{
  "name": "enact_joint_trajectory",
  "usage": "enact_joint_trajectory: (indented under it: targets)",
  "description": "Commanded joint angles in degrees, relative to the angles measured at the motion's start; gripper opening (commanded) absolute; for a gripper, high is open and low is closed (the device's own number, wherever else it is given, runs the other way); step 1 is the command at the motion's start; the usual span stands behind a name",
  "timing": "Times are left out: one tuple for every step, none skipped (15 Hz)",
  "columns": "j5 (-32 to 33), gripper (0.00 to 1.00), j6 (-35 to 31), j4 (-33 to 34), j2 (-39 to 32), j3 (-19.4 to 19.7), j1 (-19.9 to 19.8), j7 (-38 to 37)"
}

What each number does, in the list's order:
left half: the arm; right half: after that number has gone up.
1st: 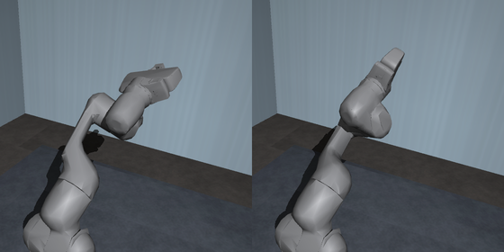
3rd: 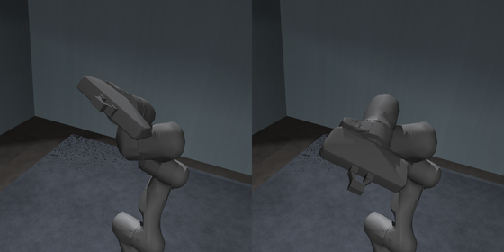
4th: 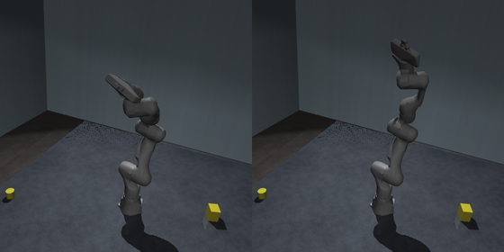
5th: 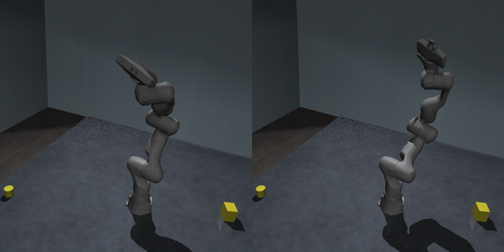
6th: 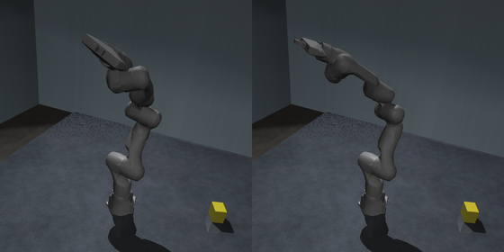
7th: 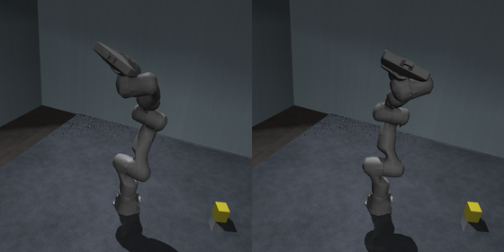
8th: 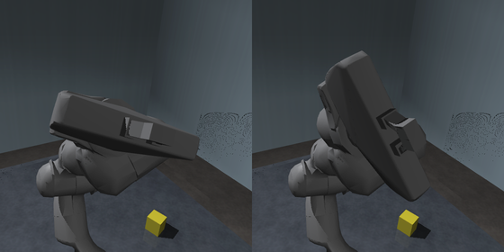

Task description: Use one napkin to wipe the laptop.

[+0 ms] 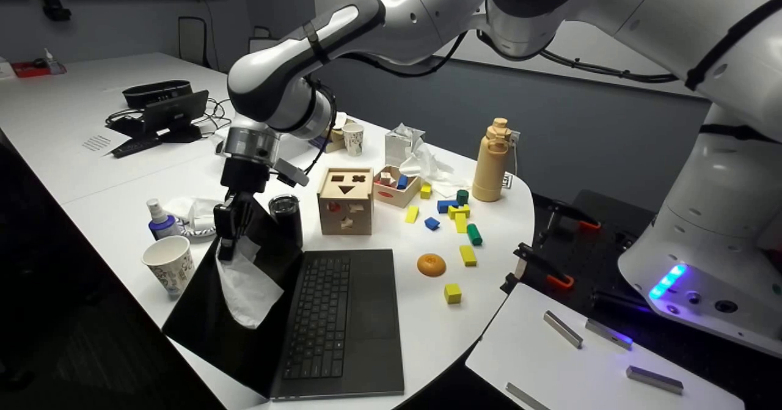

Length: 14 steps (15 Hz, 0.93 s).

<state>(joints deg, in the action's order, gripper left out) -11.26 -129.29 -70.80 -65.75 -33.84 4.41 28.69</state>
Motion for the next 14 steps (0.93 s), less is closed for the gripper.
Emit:
enact_joint_trajectory:
  targets:
    - [0.11,0.00,-4.43,-5.76,4.80,2.12,0.24,-6.07]
    - [0.14,0.00,-4.91,-6.58,5.41,2.42,0.25,-7.23]
    - [0.15,0.00,-5.58,-7.56,6.15,2.64,0.23,-8.42]
    - [0.19,0.00,-6.71,-8.86,7.09,2.92,0.21,-9.60]
    - [0.29,0.00,-7.45,-9.75,7.82,3.23,0.28,-10.77]
    - [0.47,0.00,-8.42,-10.70,8.59,3.57,0.38,-11.72]
    - [0.68,0.00,-9.33,-11.57,9.29,3.94,0.50,-12.59]
    - [1.04,0.00,-10.33,-12.45,10.09,4.37,0.64,-13.09]
    - [-0.60,0.00,-10.74,-12.71,11.07,6.20,1.99,-12.64]
    - [-0.53,0.00,-11.26,-13.17,11.59,6.33,2.15,-12.19]
    - [-0.52,0.00,-11.64,-13.25,11.84,6.41,2.39,-11.37]
    - [-0.53,0.00,-11.86,-13.25,12.01,6.04,2.41,-10.12]
    - [-0.51,0.00,-11.55,-13.10,12.24,6.01,2.69,-9.85]
    - [-0.47,0.00,-11.40,-12.93,12.24,5.47,2.59,-8.40]
